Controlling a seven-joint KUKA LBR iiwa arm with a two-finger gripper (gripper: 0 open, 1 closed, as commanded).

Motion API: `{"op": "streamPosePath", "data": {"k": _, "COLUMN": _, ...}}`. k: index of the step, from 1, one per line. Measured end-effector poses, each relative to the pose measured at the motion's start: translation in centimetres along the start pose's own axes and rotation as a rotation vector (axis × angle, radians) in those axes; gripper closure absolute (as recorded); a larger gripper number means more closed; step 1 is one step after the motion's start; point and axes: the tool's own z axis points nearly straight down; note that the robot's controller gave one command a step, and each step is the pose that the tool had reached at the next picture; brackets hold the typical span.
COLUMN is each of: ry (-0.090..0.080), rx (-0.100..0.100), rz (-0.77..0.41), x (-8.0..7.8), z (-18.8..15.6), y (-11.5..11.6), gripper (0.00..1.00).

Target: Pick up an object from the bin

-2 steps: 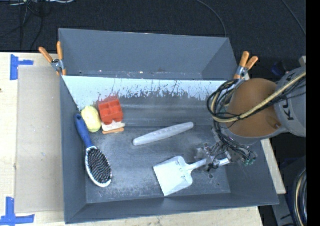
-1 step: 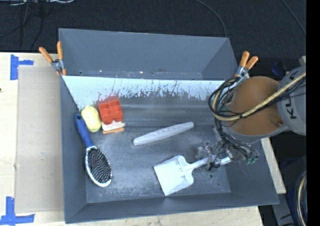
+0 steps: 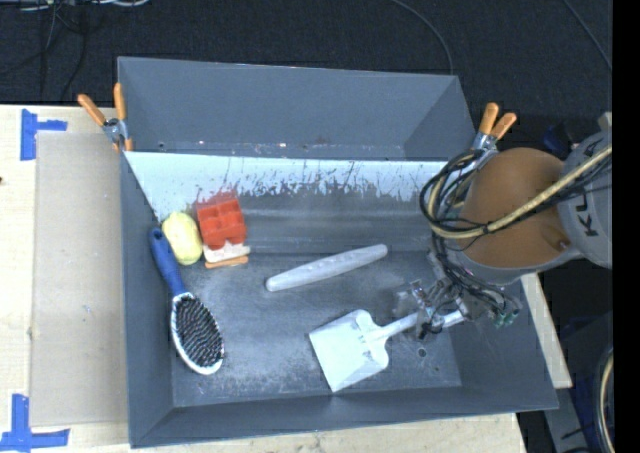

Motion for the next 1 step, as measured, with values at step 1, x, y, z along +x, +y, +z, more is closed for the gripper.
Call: {"op": "streamPosePath", "data": {"k": 1, "ry": 0.006, "rx": -0.004, "rz": 0.0, "x": 0.14, "z": -1.03, "y": 0.1, "gripper": 1.0}}
